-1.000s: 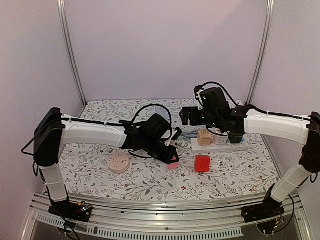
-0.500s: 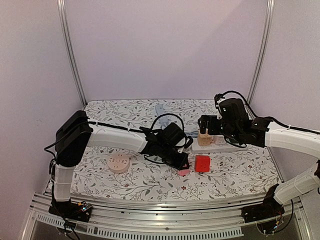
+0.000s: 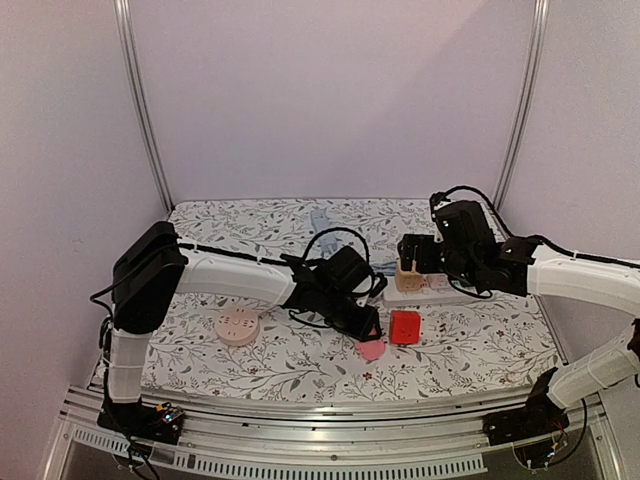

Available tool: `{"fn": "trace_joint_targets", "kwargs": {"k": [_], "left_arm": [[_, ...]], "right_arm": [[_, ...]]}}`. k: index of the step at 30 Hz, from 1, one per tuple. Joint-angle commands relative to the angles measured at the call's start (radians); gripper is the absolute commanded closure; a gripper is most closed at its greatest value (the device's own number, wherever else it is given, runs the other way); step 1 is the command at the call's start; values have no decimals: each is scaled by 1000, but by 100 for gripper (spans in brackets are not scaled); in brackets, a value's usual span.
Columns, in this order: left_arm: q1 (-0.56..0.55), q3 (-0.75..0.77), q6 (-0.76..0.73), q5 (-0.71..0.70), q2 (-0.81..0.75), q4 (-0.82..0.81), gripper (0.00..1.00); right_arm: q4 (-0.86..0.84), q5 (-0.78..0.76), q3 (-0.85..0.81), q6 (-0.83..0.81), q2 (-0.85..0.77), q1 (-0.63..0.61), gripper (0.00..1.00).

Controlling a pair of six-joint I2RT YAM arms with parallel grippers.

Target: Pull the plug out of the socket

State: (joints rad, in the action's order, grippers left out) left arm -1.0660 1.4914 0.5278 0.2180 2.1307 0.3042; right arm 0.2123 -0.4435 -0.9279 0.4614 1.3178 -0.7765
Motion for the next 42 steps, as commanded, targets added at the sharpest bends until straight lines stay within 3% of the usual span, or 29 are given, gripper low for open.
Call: {"fn": "trace_joint_targets", "kwargs": {"k": [1, 7, 11, 21, 28, 33, 42], "left_arm": [[-14, 16, -13, -26, 3, 7, 61], [-12, -5, -30, -65, -48, 10, 39], [2, -27, -31, -81, -107, 12, 33], [148, -168, -18, -47, -313, 36, 28], [281, -253, -4, 37, -411, 74, 28], [373, -236, -73, 107, -466, 179, 26], [514, -115, -205, 173, -452, 322, 26]], "right_arm": [[17, -20, 2, 17, 26, 5, 1], [25, -31, -9, 4, 36, 4, 1], [34, -32, -20, -13, 42, 3, 1], [46, 92, -73, -156, 96, 4, 1], [50, 359, -167, -270, 235, 2, 6], [67, 424, -246, -333, 336, -13, 9], [83, 519, -346, -427, 536, -16, 23]]}}
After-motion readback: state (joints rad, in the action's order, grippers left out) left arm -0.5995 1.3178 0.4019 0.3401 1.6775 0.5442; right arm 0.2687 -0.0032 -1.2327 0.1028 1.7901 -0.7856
